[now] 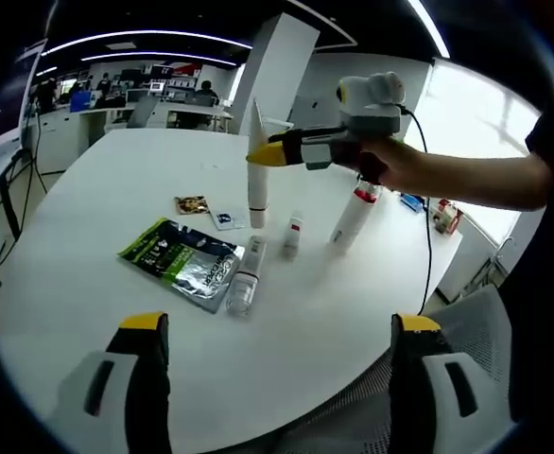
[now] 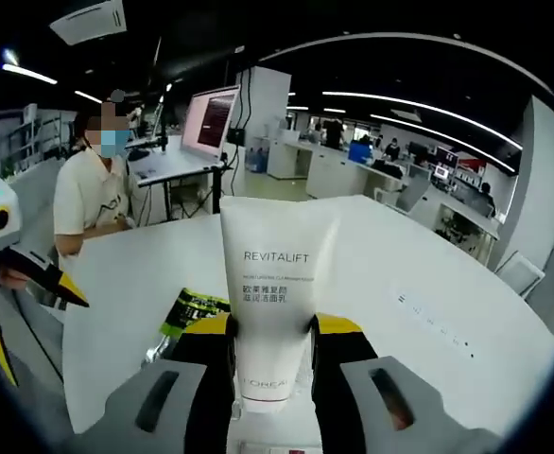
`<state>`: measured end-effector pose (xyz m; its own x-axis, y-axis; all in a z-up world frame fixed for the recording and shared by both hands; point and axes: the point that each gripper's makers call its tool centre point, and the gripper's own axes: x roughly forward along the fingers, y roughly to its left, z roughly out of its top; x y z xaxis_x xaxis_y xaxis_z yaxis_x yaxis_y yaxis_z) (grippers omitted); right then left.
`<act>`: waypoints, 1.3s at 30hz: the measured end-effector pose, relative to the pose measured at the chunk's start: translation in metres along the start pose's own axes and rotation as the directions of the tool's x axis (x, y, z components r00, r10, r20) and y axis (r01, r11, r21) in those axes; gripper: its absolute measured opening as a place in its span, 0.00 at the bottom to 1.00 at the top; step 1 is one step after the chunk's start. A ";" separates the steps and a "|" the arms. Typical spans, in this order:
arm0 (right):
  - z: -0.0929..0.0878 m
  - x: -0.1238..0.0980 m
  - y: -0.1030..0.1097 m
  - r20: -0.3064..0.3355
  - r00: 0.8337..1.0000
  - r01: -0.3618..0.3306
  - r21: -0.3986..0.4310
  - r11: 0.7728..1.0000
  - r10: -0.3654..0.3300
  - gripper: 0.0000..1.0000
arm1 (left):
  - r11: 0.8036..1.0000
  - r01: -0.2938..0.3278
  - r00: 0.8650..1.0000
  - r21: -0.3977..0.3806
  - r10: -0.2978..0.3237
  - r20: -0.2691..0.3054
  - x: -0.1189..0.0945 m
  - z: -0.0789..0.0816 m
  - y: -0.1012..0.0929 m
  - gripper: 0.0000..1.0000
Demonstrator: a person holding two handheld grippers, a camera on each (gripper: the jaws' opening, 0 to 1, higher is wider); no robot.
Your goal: Arrange the skincare products in the storage area until every visible bottle or jar stands upright without overlapping.
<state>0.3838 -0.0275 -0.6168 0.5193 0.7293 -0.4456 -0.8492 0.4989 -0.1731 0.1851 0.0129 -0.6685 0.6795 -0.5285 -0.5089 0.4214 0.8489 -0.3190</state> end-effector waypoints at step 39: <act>-0.017 -0.054 0.094 0.052 0.995 -0.084 0.036 0.996 0.083 0.30 | 0.997 0.017 0.982 -0.080 -0.002 0.188 -0.029 0.055 -0.016 0.85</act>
<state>0.2743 -0.0283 -0.6236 0.4516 0.7912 -0.4125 -0.8861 0.4518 -0.1035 0.1917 0.0148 -0.6047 0.7795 -0.5203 -0.3487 0.3840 0.8368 -0.3903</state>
